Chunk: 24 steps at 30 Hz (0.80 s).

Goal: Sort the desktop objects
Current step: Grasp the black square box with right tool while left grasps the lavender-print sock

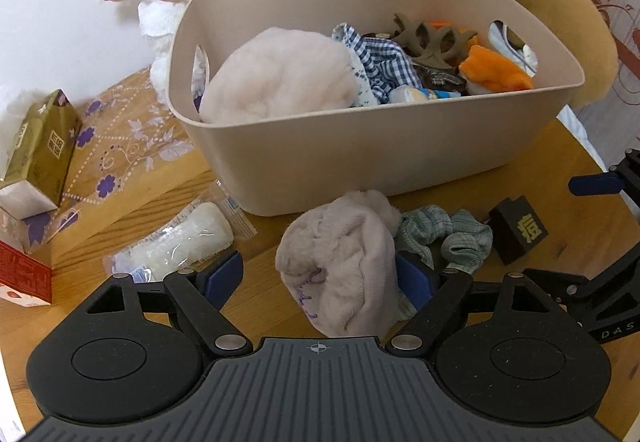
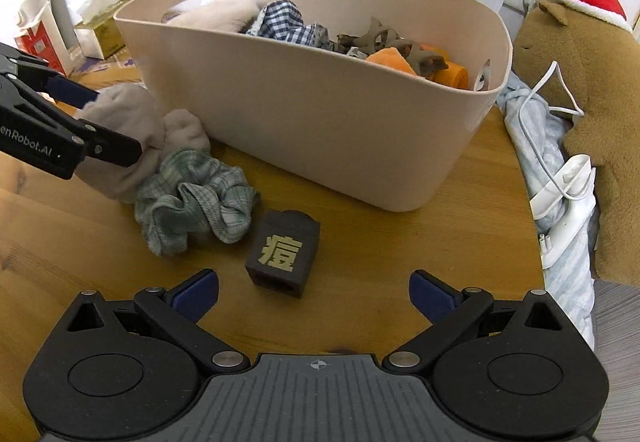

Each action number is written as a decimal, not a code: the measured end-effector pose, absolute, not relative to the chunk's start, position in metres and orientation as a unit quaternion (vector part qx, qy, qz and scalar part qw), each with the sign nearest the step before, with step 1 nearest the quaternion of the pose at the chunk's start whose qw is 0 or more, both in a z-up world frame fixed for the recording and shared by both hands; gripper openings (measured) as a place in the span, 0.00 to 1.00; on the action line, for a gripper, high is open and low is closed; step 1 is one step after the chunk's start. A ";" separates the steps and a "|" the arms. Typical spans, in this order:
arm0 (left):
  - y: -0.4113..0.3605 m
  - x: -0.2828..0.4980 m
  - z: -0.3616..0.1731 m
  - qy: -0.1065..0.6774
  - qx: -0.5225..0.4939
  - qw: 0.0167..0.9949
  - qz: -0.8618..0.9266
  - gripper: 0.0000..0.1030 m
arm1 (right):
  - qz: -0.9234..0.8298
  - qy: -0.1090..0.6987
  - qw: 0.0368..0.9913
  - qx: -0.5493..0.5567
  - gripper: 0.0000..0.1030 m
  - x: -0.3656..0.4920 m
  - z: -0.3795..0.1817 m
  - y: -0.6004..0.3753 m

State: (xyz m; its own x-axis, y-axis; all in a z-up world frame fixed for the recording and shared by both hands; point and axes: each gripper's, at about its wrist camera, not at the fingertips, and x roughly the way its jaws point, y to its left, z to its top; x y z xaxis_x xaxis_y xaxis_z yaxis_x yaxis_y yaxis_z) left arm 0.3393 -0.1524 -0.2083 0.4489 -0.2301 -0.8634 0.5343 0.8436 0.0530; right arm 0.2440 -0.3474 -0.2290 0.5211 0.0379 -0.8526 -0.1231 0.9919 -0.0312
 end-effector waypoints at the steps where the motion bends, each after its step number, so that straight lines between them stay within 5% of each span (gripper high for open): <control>1: -0.153 0.340 -0.210 0.470 0.162 0.837 -0.228 0.81 | 0.043 0.487 0.871 -0.047 1.00 0.245 -0.230 -0.347; 13: -0.151 0.343 -0.227 0.480 0.117 0.841 -0.218 0.75 | 0.020 0.488 0.872 -0.021 0.99 0.246 -0.249 -0.347; 15: -0.149 0.347 -0.230 0.494 0.097 0.836 -0.218 0.65 | 0.023 0.489 0.872 -0.007 0.95 0.246 -0.250 -0.347; 21: -0.147 0.346 -0.235 0.498 0.079 0.836 -0.214 0.57 | 0.012 0.481 0.876 -0.005 0.86 0.241 -0.252 -0.344; 24: -0.149 0.345 -0.234 0.497 0.090 0.836 -0.214 0.54 | 0.023 0.475 0.880 -0.017 0.72 0.240 -0.249 -0.344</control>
